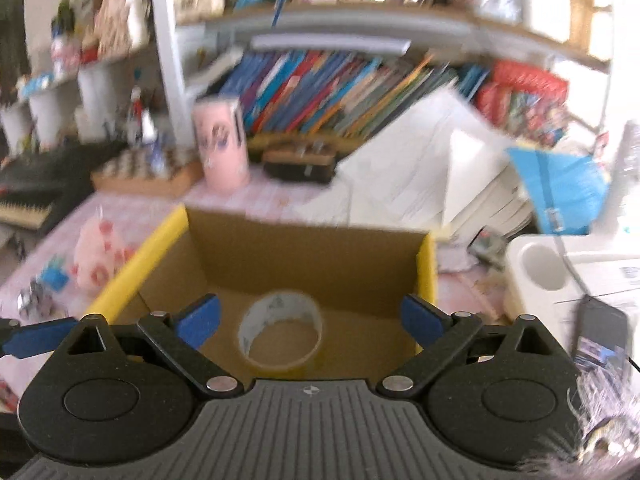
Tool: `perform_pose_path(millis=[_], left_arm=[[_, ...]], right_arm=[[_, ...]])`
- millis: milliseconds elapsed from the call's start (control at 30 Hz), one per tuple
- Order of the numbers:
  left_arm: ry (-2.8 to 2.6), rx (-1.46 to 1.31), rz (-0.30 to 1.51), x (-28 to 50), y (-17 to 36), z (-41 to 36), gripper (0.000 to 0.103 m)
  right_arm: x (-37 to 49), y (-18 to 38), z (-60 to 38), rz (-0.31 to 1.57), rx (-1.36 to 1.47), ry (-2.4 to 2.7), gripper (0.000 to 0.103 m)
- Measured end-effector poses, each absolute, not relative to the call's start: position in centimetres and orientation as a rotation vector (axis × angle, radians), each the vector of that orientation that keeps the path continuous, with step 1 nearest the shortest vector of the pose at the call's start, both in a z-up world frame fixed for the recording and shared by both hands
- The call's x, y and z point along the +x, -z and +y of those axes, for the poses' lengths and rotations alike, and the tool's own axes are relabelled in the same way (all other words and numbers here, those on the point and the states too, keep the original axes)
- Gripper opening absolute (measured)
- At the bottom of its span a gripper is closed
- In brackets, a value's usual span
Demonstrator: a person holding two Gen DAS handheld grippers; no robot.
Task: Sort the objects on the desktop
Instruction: 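Lower the tape roll into the box and open the right tool, then withdraw the right tool from the box toward the toy car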
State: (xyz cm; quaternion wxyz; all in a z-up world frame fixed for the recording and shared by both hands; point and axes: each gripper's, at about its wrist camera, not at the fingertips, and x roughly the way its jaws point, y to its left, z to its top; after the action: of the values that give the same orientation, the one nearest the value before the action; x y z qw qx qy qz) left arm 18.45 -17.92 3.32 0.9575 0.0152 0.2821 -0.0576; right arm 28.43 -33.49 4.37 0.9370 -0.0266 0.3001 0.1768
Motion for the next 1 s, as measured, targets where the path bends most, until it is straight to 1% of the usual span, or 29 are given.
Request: perform_pose_path(millis=[200,400,700,1000], left_arm=[[0.048,-0.026,0.528,16.0,-4.2,-15.2,0.062],[0.005,-0.061,0.501,14.4,-4.3,-12.9,0.065],[-0.001,-0.053,0.552,11.6,-3.2,-10.0,0.068],[-0.031,-0.064,0.61,8.0,-1.7,-5.8,0.069]], right_arm=[[23.7,-5.4,-34.1,0.473,0.001,-0.217,0.098],[19.4,-5.0,-34.0,0.422,0.015,-0.113,0.098],[14.9,-4.2,-31.6,0.437,0.032,-0.039,0.098],[10.9,-1.8,-28.5,0.566,0.075,0.015,0.098]])
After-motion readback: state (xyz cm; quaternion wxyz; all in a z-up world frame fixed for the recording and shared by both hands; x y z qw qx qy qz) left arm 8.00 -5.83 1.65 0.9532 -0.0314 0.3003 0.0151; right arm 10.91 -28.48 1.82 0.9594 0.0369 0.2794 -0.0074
